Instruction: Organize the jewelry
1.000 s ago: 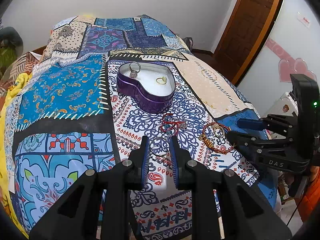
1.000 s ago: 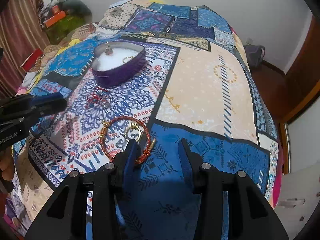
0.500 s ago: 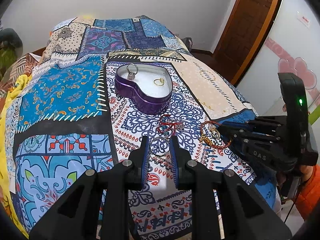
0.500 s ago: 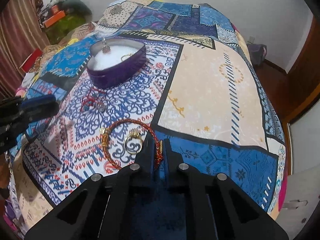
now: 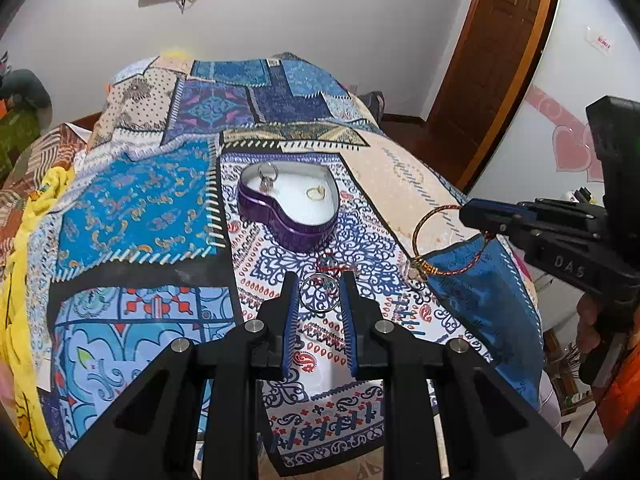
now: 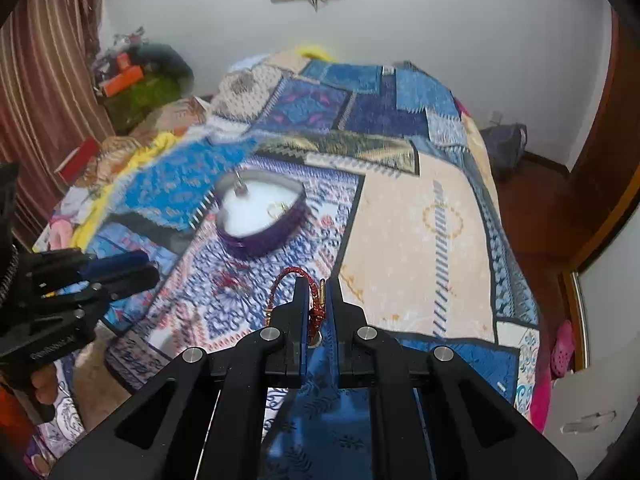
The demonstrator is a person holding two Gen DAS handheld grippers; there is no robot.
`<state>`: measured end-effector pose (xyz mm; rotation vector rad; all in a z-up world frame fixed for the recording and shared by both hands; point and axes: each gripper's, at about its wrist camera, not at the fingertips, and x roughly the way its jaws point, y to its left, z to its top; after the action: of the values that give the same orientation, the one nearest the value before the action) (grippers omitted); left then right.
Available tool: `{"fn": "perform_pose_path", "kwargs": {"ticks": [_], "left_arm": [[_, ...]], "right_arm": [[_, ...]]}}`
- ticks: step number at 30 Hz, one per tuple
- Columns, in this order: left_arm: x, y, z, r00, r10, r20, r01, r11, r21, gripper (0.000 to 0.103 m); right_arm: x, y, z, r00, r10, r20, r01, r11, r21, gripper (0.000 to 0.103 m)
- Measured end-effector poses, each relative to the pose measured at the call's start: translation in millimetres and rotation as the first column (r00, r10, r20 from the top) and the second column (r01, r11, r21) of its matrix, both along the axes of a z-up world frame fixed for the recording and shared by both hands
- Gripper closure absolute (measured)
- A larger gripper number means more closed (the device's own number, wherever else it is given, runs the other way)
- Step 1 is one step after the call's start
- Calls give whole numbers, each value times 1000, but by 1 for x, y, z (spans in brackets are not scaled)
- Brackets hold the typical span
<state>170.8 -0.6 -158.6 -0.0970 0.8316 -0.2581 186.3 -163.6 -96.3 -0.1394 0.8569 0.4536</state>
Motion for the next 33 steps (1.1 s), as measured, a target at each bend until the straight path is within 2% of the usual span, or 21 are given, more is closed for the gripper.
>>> {"fn": "perform_pose_path", "kwargs": {"ticks": [8, 17, 25, 33], "left_arm": [[-2, 5, 21, 999, 13, 51, -14, 1000, 12, 84], [11, 11, 35, 995, 30, 96, -32, 999, 22, 84], [34, 19, 39, 991, 48, 122, -51, 998, 23, 84], [60, 24, 34, 990, 55, 127, -59, 998, 28, 84]], "right_arm": [[0, 4, 24, 998, 3, 65, -5, 999, 36, 96], [14, 18, 33, 995, 22, 93, -29, 997, 75, 96], [35, 40, 29, 995, 59, 84, -67, 993, 97, 96], [63, 60, 10, 995, 87, 41, -90, 992, 91, 96]]}}
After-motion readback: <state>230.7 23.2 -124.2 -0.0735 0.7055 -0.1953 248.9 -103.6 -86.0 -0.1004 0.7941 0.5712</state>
